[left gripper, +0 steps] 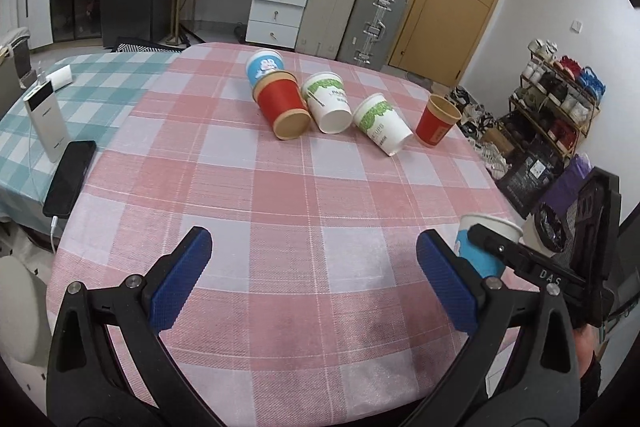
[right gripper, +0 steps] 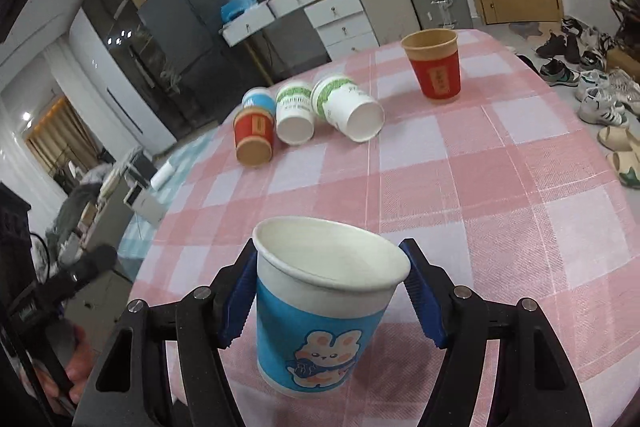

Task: Flip cup upright
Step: 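Rotate the right gripper to turn the blue cup opening upward, then lower the upright blue cup onto the table and open the right gripper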

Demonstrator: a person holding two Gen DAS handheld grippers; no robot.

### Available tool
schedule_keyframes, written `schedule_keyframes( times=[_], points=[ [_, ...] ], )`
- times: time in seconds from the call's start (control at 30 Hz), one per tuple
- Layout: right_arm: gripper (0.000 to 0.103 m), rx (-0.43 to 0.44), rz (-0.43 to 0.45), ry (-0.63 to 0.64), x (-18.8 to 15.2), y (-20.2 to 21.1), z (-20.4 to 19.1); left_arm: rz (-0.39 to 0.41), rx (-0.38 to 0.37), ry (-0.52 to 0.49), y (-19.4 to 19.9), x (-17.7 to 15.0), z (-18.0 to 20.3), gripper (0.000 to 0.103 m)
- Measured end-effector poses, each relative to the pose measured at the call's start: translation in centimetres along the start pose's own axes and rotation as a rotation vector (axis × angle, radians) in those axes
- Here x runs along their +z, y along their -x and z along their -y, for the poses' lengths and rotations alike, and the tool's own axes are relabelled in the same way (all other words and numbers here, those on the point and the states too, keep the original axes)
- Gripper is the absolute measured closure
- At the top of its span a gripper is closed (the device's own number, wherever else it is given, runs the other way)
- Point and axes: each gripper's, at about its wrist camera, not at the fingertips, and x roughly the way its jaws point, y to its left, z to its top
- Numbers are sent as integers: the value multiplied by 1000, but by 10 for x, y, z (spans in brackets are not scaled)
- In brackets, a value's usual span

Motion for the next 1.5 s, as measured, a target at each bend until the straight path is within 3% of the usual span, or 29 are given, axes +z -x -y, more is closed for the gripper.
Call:
schedule_keyframes(
  times=[0.33,0.5,0.8,1.03,1.2,1.27,1.37,1.5],
  points=[
    [33,-188,125,165,27,-30,-12,-45,25,-6,-20,-4,8,1],
    [33,-258,106,261,24,-45,-20,-68,33,-6,-29,-7,9,1],
    [34,-252,91,354,0,-34,-32,-61,26,-15,-27,-6,9,1],
    [35,-191,24,315,-14,-27,-29,-40,16,-18,-16,-8,9,1],
    [35,-193,4,310,-23,-26,-28,-30,12,-19,-5,-11,11,1],
    [29,-176,-2,311,-22,-24,-30,-26,13,-23,-1,-12,11,1],
    [10,-178,12,324,-25,-19,-34,-24,15,-23,3,-13,12,1],
    [4,-197,-1,371,-29,-16,-40,-12,12,-17,9,-14,12,1]
  ],
)
